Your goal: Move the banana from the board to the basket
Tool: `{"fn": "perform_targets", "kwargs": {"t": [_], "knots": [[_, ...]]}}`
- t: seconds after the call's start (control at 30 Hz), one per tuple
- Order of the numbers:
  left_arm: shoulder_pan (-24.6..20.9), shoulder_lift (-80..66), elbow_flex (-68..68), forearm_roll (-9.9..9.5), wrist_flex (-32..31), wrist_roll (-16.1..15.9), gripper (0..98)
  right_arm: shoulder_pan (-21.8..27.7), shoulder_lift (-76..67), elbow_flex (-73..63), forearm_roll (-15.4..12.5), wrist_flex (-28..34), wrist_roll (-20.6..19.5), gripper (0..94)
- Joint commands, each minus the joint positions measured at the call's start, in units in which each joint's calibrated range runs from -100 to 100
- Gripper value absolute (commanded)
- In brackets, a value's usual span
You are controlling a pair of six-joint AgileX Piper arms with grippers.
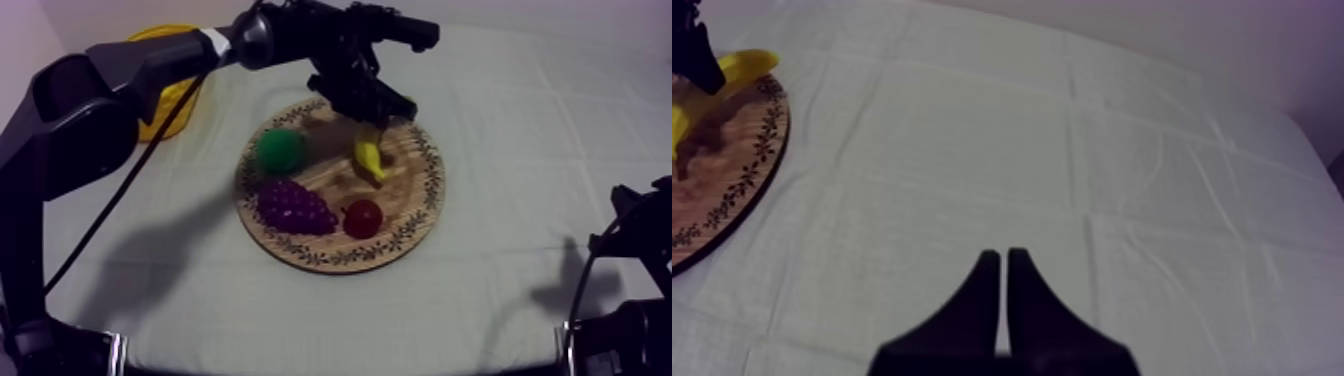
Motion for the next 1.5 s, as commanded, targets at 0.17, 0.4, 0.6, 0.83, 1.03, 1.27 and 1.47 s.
{"fn": "perform_targets", "kwargs": {"t": [0.17, 0.4, 0.6, 0.83, 1.03, 1.27, 1.47], "knots": [[0.2, -3.6, -3.9, -1.25, 3.3, 0.9, 28.3, 0.0, 0.0, 0.1, 0.0, 0.0, 0.0, 0.4], [-0.6, -8.6, -5.9, -1.88, 5.2, 1.4, 28.2, 0.0, 0.0, 0.1, 0.0, 0.0, 0.0, 0.4], [-2.4, -13.4, -5.2, -2.55, 6.4, 1.5, 28.0, 0.0, 0.0, 0.1, 0.0, 0.0, 0.0, 0.4], [-6.5, -18.7, -5.7, -3.12, 8.5, 1.1, 27.9, 0.0, 0.0, 0.1, 0.0, 0.0, 0.0, 0.4], [-12.1, -23.3, -3.7, -3.28, 9.3, 0.1, 27.8, 0.0, 0.0, 0.1, 0.0, 0.0, 0.0, 0.4], [-19.9, -26.6, 1.0, -3.65, 9.2, -1.5, 27.7, 0.0, 0.0, 0.1, 0.0, 0.0, 0.0, 0.4], [-25.6, -27.3, 4.3, -3.83, 8.2, -2.9, 27.6, 0.0, 0.0, 0.1, 0.0, 0.0, 0.0, 0.4]]}}
